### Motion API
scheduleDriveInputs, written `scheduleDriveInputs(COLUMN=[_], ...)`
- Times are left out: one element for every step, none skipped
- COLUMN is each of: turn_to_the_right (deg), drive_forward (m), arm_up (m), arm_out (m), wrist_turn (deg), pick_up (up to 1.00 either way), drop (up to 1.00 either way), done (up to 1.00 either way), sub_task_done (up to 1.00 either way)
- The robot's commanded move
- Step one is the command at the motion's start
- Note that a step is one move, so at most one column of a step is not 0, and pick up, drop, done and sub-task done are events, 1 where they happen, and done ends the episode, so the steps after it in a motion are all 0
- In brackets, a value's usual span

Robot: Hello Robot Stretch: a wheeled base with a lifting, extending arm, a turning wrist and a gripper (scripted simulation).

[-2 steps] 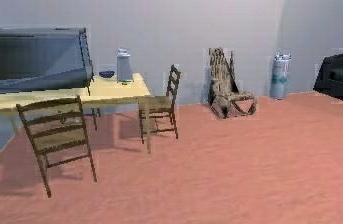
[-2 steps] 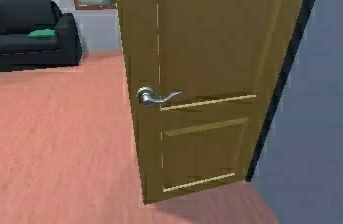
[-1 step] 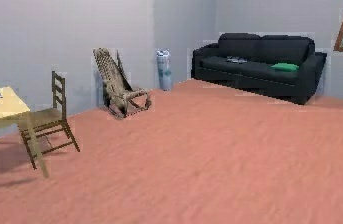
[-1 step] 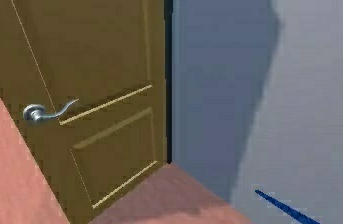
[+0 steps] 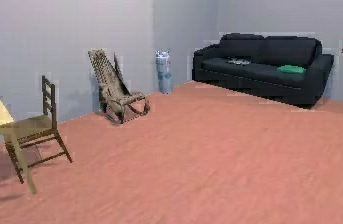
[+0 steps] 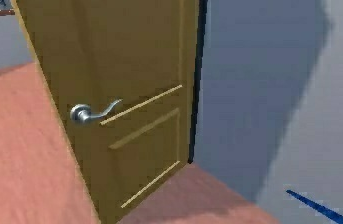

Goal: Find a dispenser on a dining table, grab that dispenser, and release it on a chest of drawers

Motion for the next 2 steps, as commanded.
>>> scheduleDriveInputs(turn_to_the_right=[12.0,0.0], drive_forward=[0.00,0.60], arm_up=[0.00,0.00], arm_out=[0.00,0.00], wrist_turn=[0.0,0.0], pick_up=[0.00,0.00], drop=[0.00,0.00], done=[0.00,0.00], sub_task_done=[0.00,0.00])
